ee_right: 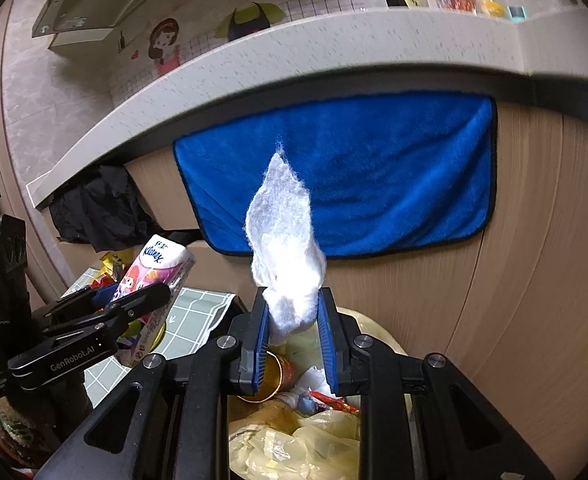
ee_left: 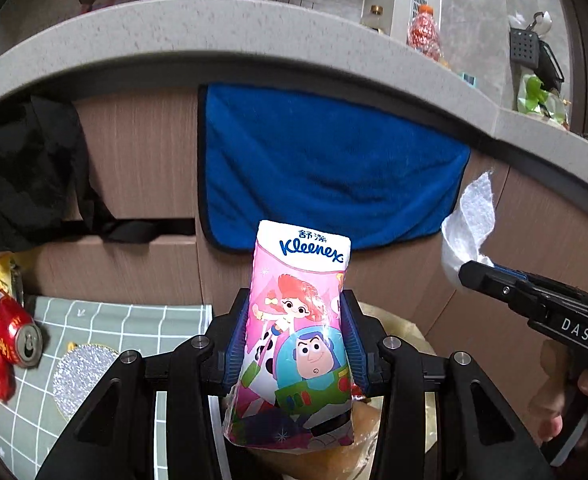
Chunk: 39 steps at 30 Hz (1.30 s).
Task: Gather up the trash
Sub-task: 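Lift the tissue pack and white tissue and carry both over the yellow bin, then open both grippers to drop the tissue pack and tissue into the bin, then move both tools back over the table toward the remaining trash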
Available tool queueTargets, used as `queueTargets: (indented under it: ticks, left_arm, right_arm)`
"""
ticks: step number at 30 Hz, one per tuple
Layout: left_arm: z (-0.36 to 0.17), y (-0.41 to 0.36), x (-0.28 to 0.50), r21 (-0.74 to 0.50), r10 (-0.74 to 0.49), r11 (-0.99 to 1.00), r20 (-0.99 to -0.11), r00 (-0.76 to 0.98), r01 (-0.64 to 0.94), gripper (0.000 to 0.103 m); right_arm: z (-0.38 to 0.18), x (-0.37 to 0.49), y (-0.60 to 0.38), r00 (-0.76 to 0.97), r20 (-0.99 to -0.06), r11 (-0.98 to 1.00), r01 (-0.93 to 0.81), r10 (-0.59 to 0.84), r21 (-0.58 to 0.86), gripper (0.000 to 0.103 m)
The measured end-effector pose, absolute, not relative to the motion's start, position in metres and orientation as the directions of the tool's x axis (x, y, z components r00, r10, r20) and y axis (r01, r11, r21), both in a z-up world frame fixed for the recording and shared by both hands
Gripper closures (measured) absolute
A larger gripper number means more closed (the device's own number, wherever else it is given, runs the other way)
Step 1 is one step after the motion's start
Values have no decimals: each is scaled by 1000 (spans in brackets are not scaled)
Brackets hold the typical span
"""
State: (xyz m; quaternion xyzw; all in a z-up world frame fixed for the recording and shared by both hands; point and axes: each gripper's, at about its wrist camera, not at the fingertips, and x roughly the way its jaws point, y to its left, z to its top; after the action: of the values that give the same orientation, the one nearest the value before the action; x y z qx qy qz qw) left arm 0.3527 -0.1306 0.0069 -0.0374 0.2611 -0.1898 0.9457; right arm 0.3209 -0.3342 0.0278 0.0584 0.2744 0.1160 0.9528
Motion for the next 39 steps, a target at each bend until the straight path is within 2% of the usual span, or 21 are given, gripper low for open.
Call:
queueTargets:
  ticks: [7,9,11,13,16,28,39]
  left_arm:
    - [-4,-140,361,-183,-398,917,-502,768,355,59]
    - [-9,-143,367,-225,-459,888,-510,728,402,57]
    - [-16,-142,378,-300,-535,844,-518,667,444,45]
    - [-20,-139,383,-333,-543,840,-526,655,429,38]
    - [-23,-135,388,-347,-541,841,-536,648,415,35]
    - [-34,-102,379,-347,-505,863,-574,645,367,33]
    - [-12,-9,361,-309,-415,907,-541,732,286,33]
  right_arm:
    - [8,332,-340,800,-539,962,-178,264,207,81]
    - [2,335,-344,797,-542,960,-171,268,224,78]
    - [-6,339,-349,788,-555,957,-151,267,247,72]
    - [-13,343,-354,770,-575,952,-134,276,276,66]
    - [-23,343,-361,762,-587,947,-107,273,301,65]
    - [-40,328,-351,730,-623,939,-73,281,337,65]
    - [-7,307,-280,744,-612,956,-130,269,262,65]
